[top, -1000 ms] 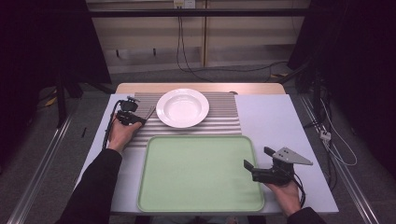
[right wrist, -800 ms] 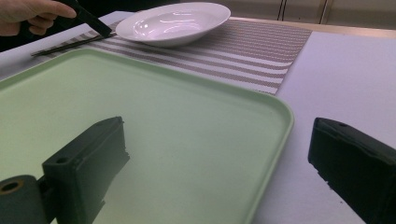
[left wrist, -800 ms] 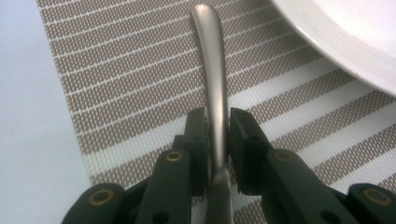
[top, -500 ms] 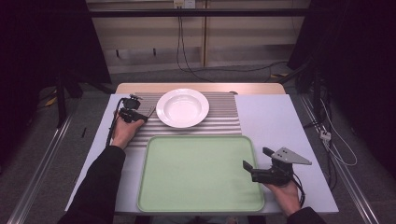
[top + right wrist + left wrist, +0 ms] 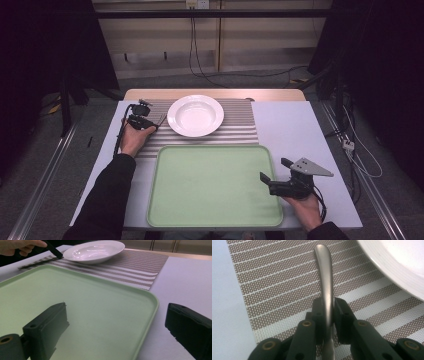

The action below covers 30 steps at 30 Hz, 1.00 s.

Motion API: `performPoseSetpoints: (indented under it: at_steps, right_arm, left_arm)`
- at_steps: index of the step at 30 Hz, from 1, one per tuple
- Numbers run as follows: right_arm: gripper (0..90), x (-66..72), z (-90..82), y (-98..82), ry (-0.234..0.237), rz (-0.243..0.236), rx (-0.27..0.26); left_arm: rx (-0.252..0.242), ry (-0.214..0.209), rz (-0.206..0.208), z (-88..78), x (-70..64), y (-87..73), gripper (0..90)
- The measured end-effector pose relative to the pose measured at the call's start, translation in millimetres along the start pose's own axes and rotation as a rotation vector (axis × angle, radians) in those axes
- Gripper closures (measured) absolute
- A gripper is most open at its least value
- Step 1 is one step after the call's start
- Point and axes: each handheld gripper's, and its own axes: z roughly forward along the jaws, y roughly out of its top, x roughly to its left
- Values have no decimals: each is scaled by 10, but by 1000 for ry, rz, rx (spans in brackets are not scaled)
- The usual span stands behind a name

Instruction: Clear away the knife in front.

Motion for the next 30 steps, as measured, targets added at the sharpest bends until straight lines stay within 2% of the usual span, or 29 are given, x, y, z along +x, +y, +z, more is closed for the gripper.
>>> performPoseSetpoints:
  at_steps: [8,18,21,28,30]
  right_arm:
    - [43,3,11,-2,-2,-1,11]
    - [43,2,8,-2,-3,-2,11]
    - [43,3,8,-2,-2,-1,12]
    - [43,2,13,-1,2,-1,8]
    - [43,2,13,0,2,-1,8]
  left_arm:
    - [0,15,35,-1,-22,4,799]
    - [0,3,20,-17,-9,-8,800]
    - [6,0,33,-32,-8,-13,799]
    - [-8,8,26,-93,-12,-9,799]
    - [-6,-1,30,-115,-12,-9,799]
